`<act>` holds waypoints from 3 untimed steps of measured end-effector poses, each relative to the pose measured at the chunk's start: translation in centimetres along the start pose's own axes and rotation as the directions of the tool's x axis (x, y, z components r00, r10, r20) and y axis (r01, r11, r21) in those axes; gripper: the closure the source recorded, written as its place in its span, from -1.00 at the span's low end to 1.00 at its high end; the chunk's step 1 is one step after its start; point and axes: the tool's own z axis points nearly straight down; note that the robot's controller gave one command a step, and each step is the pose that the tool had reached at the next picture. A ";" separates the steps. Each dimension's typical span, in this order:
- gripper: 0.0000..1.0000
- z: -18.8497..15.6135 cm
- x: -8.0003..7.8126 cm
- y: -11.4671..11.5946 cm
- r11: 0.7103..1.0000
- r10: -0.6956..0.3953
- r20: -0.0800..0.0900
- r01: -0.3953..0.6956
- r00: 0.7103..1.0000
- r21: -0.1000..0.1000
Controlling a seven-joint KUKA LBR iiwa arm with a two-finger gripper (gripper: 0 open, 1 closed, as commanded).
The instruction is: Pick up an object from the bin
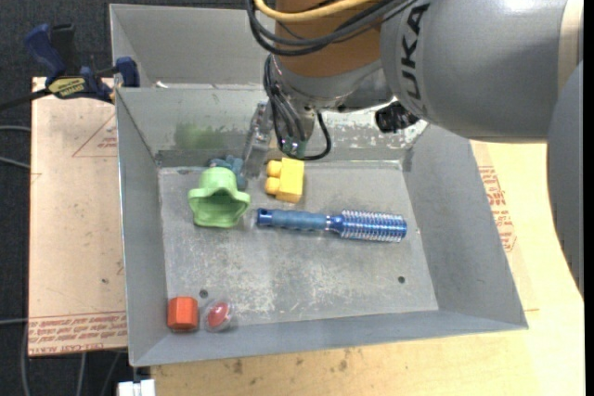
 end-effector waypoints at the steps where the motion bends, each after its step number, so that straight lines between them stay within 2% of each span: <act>1: 1.00 1.6 -0.4 -4.5 0.999 0.050 -0.010 -0.050 0.999 0.010; 2: 1.00 9.4 -2.0 -0.5 0.974 0.226 -0.012 -0.225 0.974 0.012; 3: 1.00 11.3 -3.9 2.5 0.952 0.307 -0.006 -0.307 0.952 0.008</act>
Offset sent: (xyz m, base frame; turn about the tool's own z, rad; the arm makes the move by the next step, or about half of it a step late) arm -0.0089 -0.0424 -0.0156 0.0453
